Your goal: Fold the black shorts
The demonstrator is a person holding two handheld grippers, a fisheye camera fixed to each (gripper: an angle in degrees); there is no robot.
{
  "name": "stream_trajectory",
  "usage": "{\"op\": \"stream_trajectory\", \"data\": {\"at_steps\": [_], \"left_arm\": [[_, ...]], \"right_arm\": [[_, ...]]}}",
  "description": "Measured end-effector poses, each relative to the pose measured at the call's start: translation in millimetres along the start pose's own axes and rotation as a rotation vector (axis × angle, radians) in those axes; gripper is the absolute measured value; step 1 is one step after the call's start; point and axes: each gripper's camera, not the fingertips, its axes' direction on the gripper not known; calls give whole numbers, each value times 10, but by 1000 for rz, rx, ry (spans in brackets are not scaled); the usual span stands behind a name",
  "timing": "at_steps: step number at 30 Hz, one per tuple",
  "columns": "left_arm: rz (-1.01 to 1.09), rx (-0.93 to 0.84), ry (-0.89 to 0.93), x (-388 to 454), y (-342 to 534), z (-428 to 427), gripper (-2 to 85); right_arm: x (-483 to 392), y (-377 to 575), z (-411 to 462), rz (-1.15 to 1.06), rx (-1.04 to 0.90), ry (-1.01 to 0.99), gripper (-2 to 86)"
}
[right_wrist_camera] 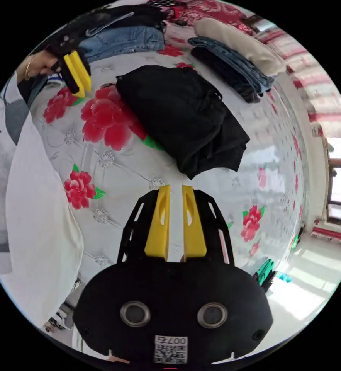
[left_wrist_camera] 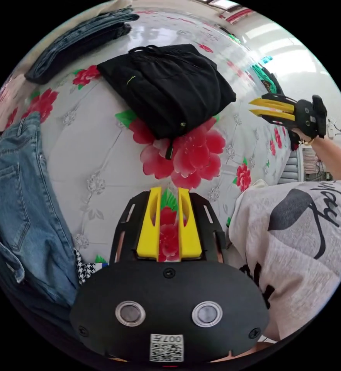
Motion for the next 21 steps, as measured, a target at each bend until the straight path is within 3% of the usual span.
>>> {"op": "stream_trajectory", "data": {"at_steps": [6, 11, 18, 21], "left_arm": [[19, 127, -18, -322, -695, -698, 107], [104, 50, -119, -337, -1456, -833, 155], [1, 90, -3, -1061, -1234, -1298, 128], [-129, 202, 2, -1511, -900, -1609, 118]], "right_arm": [[1167, -148, -288, 393, 182, -224, 63], [2001, -517, -50, 651, 234, -385, 77], [2272, -876, 1, 585, 172, -377, 83], [2338, -929, -313, 531, 337, -351, 89]]}}
